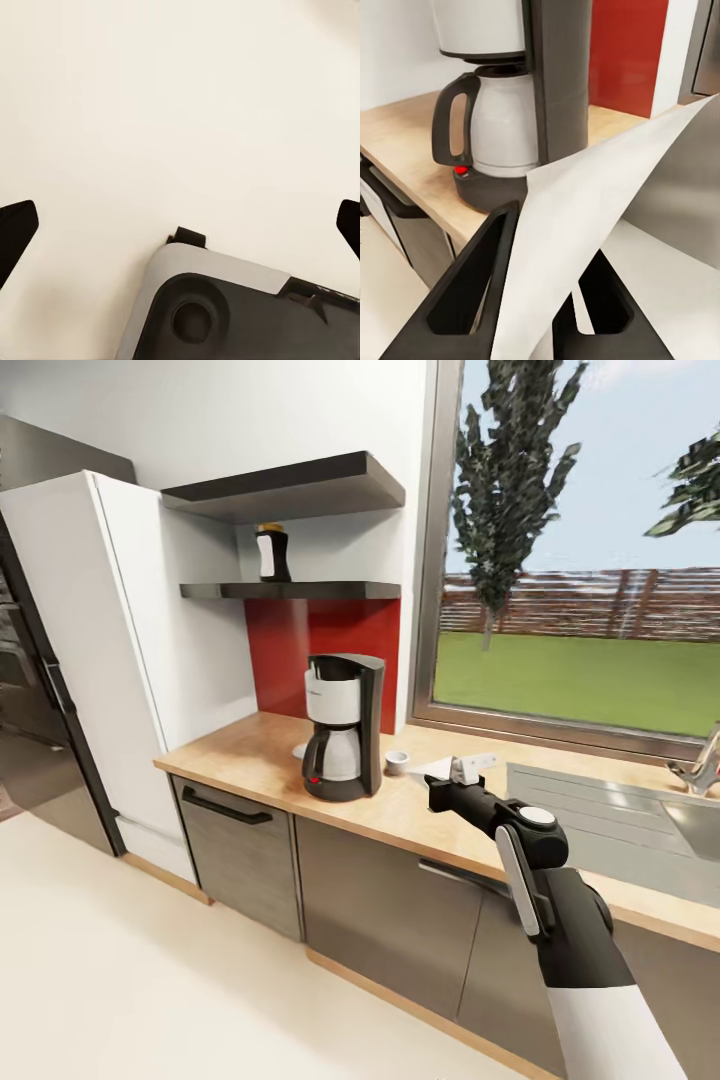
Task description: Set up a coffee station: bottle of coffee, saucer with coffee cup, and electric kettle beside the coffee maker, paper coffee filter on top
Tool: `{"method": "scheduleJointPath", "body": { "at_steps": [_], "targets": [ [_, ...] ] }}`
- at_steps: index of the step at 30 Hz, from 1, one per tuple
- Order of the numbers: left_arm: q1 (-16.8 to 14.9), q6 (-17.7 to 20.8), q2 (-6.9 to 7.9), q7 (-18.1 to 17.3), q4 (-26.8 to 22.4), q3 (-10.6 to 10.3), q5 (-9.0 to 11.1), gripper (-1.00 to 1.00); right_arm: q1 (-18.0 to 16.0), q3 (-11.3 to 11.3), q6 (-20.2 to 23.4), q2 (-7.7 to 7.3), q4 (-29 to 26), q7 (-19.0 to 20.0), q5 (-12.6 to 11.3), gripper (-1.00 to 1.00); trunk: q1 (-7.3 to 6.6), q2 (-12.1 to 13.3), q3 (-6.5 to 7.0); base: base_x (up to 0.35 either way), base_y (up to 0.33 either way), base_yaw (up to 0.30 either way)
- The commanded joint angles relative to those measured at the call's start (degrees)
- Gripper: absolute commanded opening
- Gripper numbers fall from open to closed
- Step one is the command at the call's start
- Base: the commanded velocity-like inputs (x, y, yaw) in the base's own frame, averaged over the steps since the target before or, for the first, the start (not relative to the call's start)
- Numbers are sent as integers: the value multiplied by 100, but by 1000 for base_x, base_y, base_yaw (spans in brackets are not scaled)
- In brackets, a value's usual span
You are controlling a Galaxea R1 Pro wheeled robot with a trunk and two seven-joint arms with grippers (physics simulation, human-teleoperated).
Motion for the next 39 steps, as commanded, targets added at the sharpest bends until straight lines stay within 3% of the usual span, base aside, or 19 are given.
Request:
{"method": "scheduleJointPath", "body": {
  "at_steps": [1, 14, 15, 18, 23, 30, 33, 35, 39],
  "targets": [
    [3, -3, 0, 6, -11, -3, 23, 100, -6, -5, 36, 4, -4, 12, -14, -100, 1, -5, -6, 0, 159, -1],
    [3, -3, 2, 6, -11, 1, 23, 100, -6, -15, 80, -1, -13, 13, -14, -100, 1, -5, -6, 0, 22, 0],
    [3, -1, 0, 6, -11, 9, 23, 100, -52, -27, 578, -13, -17, 9, -9, -100, 1, -5, -6, 51, 41, 0],
    [3, -2, 0, 6, -11, 17, 23, 100, -183, -31, 1067, -18, -38, 7, -7, -100, 1, -5, -6, 108, 81, 0],
    [3, -3, 0, 6, -11, 22, 23, 100, -765, -33, 1721, -35, -90, 7, -4, -100, 1, -5, -6, 90, 55, 0],
    [3, -3, 0, 6, -11, 23, 23, 100, -1616, -23, 1961, -56, 148, -3, 60, -100, 1, -5, -6, 19, 11, 0],
    [3, -3, 0, 6, -11, 22, 23, 100, -2071, -18, 1993, -165, 523, -7, 71, -100, 1, -5, -6, 5, 3, 0],
    [3, 0, 0, 6, -11, 18, 23, 100, -2583, 22, 2009, -312, 1070, -9, 80, -100, 1, -5, -6, 2, 1, 0],
    [3, 2, 0, 6, -11, 16, 23, 100, -3320, 248, 2018, -480, 1957, -8, 161, -100, 1, -5, -6, 1, 1, 0]
  ]
}}
